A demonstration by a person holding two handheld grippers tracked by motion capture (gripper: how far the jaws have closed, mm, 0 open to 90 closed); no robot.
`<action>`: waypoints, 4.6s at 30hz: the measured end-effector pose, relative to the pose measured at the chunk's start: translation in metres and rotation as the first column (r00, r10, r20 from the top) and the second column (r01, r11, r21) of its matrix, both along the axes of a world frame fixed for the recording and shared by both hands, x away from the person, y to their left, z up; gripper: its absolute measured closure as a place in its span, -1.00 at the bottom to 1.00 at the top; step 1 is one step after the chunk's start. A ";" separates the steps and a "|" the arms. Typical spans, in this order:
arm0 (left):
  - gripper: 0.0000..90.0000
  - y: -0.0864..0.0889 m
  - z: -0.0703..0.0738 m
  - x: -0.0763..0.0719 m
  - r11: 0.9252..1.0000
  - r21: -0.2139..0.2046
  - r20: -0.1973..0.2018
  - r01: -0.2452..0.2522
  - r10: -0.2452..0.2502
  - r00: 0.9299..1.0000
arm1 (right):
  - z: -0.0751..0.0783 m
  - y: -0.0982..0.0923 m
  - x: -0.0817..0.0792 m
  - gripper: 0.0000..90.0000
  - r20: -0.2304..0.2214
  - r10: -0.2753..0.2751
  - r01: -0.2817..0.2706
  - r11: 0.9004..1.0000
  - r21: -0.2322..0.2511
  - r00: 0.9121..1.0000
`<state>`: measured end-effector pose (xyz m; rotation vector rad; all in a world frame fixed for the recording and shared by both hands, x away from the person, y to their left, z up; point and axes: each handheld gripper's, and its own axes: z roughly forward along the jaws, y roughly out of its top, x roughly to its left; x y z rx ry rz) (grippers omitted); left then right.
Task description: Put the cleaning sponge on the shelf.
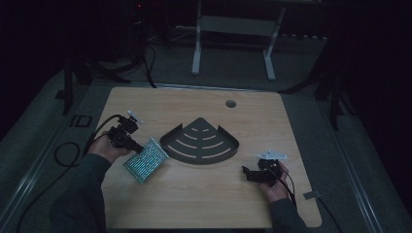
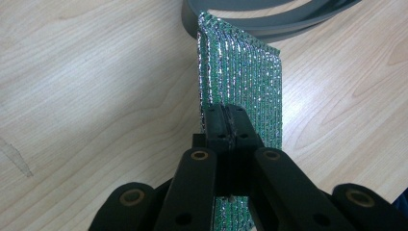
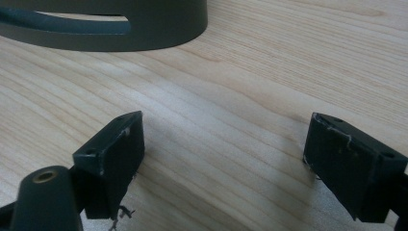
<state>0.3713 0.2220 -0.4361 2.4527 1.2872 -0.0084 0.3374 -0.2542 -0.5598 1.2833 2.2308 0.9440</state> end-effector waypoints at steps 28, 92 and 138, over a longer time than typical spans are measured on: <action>1.00 -0.011 0.023 0.019 1.000 -0.010 0.019 0.018 -0.018 1.000 | 0.000 0.000 0.000 -0.69 -0.001 -0.001 0.001 1.000 0.001 1.000; 1.00 -0.051 0.037 0.066 0.998 -0.019 0.037 0.056 -0.055 0.998 | 0.000 0.000 0.000 -0.69 0.000 -0.001 0.001 1.000 0.001 1.000; 1.00 -0.081 0.030 0.096 0.997 0.010 0.033 0.080 -0.080 0.996 | 0.000 0.000 0.000 -0.69 0.000 -0.001 0.001 1.000 0.001 1.000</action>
